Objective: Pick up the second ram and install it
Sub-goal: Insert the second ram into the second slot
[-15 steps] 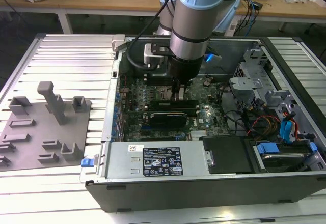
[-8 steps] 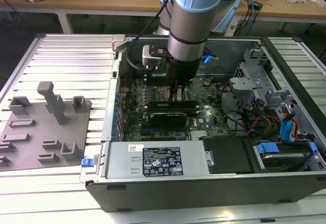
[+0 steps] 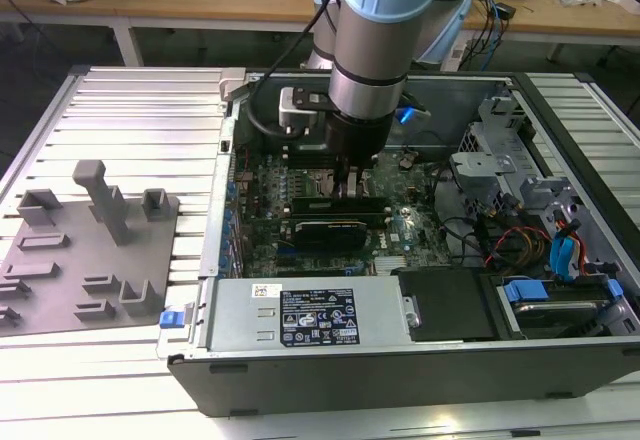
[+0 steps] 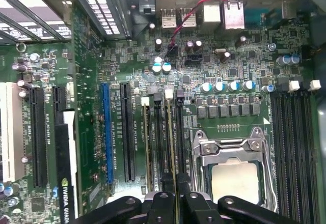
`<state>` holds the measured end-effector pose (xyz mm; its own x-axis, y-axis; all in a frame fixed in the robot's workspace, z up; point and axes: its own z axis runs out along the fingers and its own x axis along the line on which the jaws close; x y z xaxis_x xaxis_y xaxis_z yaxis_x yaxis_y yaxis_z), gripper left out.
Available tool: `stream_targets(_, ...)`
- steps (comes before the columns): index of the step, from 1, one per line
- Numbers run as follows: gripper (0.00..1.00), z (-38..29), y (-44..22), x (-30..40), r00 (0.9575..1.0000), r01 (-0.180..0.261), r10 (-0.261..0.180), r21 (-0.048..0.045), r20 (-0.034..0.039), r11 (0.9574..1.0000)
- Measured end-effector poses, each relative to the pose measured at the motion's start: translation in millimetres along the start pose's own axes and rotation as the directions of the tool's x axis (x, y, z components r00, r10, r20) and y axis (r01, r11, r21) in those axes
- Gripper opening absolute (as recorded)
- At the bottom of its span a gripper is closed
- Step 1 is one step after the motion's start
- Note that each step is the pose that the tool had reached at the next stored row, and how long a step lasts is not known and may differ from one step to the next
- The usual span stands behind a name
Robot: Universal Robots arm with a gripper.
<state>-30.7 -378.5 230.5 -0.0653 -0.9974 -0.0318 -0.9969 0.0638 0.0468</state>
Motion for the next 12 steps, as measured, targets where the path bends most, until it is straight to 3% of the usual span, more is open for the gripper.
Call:
stream_targets(3, 0.14, -0.1, -0.1, 0.4, 0.9998, -0.018, 0.018, 0.0002, 0.0046, 0.9998)
stream_targets(12, 0.14, 2.6, -0.1, 0.6, 0.9998, -0.02, 0.02, 0.0003, 0.0047, 0.9998)
